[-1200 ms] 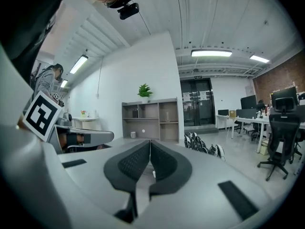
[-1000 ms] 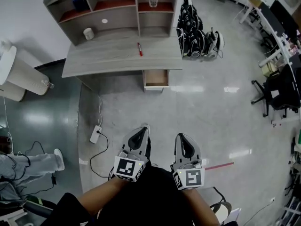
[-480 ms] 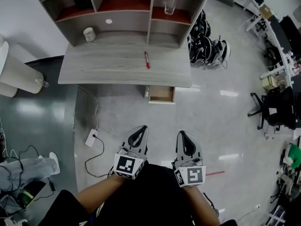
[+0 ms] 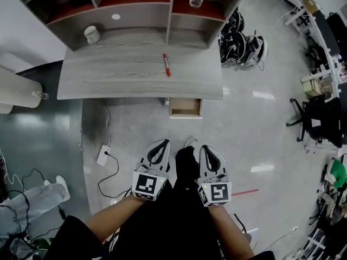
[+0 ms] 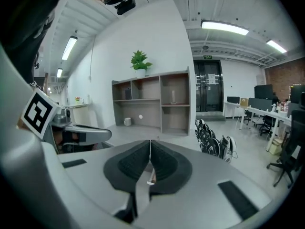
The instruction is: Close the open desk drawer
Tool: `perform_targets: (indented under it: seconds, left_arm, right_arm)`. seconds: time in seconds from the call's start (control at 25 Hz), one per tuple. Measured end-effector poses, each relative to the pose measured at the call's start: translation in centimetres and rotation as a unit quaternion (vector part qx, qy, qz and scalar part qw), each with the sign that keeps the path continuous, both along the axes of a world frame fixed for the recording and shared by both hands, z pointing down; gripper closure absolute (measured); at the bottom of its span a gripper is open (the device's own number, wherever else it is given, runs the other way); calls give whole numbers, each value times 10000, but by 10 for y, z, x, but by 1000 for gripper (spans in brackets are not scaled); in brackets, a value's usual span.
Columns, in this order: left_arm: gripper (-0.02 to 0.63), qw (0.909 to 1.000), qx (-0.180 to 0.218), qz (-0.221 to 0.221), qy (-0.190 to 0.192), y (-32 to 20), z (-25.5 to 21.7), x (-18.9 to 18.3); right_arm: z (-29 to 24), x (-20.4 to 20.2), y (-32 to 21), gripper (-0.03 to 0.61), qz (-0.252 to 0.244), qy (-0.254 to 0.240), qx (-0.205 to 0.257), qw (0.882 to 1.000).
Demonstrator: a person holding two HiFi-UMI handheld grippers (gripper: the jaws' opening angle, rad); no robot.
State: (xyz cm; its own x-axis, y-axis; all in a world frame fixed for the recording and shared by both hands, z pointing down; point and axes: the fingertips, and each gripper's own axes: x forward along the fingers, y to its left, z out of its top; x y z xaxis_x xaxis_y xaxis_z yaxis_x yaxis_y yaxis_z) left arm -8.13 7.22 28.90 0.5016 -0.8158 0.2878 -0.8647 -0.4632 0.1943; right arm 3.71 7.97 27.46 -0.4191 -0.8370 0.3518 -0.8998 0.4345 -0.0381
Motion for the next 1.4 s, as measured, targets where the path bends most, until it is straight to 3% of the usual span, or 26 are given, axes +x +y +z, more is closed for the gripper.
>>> perform_targets:
  seconds: [0.16,0.4,0.6,0.72,0.84,0.96,1.4]
  left_arm:
    - [600,9993,24,49,-358,-16,21,5]
    - [600,9968,-384,-292,-633,-41,78,-8]
    - [600,9939,-822,-449,-590,-56,124,-6]
    - [600,9930,-807,-492,-706,-67,142,-7]
    - [600,9931,-827,-668,-491,-72,160,-14]
    - [600,9906,-999,-781,-520,-74,193,-17]
    - [600,9906,-968,-537,-798,-84,255,-6]
  right_arm:
    - [49,16,-17,561,68,141,-377,9992]
    - [127,27,-46,560,-67,366,-735,9966]
    - [162,40,-68,560,-121,284,-887,9956]
    - [188,45,-78,560,-115,352,-1011,9942]
    - [215,48,-82,560,-89,388,-1085,9933]
    - [238,53,-91,560,-115,445,-1093,9929]
    - [303,63,-106,560,-193,444,-1152,9922]
